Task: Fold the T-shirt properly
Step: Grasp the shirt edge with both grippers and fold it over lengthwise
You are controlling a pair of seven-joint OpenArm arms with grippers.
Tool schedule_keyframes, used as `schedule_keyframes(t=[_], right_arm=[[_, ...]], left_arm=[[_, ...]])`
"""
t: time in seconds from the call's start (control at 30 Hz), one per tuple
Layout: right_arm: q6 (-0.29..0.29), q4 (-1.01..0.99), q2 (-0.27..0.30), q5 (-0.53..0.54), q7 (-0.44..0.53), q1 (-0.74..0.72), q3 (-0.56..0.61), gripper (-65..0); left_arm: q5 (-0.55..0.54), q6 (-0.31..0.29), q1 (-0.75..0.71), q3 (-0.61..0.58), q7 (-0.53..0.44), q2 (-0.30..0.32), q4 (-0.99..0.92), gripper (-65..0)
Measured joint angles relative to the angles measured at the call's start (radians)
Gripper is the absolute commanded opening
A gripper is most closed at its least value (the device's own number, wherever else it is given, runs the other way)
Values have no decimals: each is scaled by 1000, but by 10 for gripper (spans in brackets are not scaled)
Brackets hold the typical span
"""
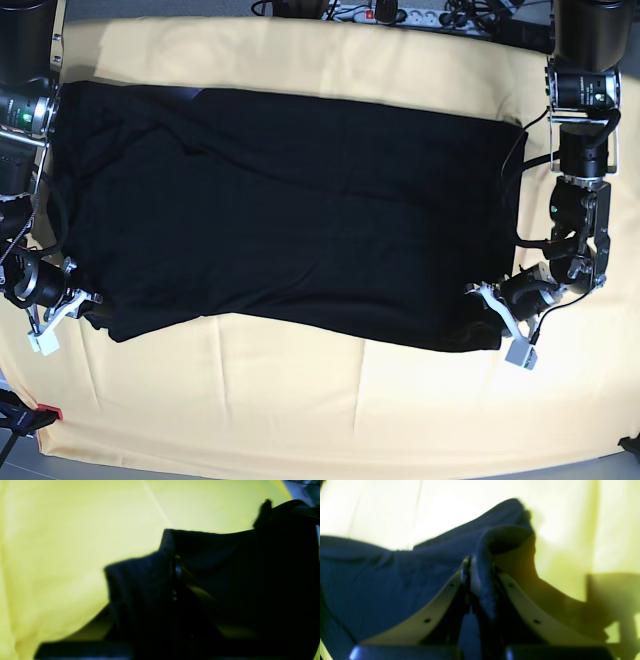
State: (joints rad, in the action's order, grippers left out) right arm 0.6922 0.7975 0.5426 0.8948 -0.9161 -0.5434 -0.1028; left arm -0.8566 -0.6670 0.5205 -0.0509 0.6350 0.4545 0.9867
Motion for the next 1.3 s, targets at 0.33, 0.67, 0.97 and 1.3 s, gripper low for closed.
schedule_keyframes(t=[0.33,0.67,0.97,1.3], right_arm=[[1,374,47,48,-92,201,8,-650],[4,496,165,66,-91,363,7,-650],[5,499,211,169,-204,371,7,-650],[5,499,208,126,-226,377,7,-650]], left_arm=[[-290,-22,-53,0,335,8,1,-650],[-552,-23,-76,-1,525,119,26,-650],[-603,-23,-80,-1,760,138,27,-650],[-603,61,-121,-1,761,142,28,-650]])
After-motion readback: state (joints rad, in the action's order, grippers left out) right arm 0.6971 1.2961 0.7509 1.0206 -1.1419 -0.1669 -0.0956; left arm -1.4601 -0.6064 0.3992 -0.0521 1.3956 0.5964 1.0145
